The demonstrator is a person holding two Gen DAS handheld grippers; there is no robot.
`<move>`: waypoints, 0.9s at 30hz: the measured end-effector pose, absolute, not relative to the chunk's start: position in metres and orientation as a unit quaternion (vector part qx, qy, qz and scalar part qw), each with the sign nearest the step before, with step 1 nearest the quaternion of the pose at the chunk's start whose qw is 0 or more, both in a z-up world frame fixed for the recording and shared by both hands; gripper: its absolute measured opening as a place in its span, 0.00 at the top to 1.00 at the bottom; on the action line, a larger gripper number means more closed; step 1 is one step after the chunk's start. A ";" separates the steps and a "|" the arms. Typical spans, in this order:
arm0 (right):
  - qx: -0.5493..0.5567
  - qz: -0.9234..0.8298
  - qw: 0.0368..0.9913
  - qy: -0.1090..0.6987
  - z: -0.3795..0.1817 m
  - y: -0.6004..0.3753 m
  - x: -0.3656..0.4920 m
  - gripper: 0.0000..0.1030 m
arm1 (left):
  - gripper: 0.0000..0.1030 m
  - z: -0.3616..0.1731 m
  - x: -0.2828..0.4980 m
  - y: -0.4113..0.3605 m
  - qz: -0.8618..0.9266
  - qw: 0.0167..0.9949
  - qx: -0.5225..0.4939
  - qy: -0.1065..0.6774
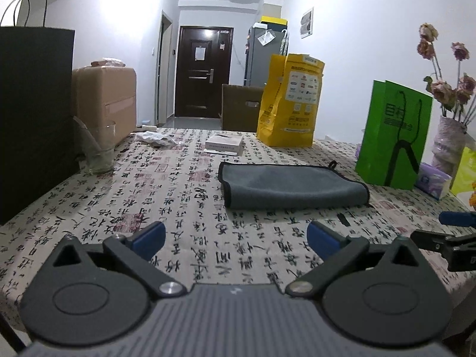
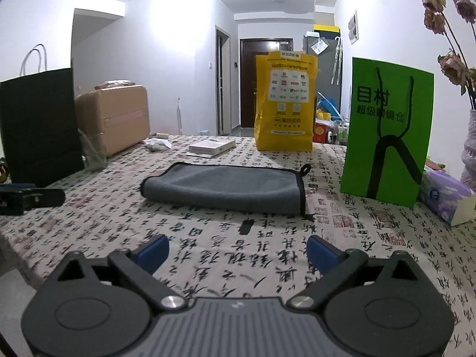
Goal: Fold towel
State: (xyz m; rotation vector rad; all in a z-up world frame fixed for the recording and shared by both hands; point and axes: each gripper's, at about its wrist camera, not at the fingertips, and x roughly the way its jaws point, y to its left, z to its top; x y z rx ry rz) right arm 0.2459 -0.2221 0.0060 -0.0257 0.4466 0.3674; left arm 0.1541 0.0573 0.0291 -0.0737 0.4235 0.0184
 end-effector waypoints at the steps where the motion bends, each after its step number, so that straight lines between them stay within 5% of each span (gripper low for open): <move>1: -0.013 0.183 0.959 0.218 0.007 -0.221 0.240 0.04 | 0.00 0.030 0.148 0.055 0.010 0.978 -0.033 0.207; 27: -0.023 0.195 0.969 0.151 -0.001 -0.218 0.123 0.00 | 0.00 0.017 0.047 0.023 -0.022 0.987 0.002 0.160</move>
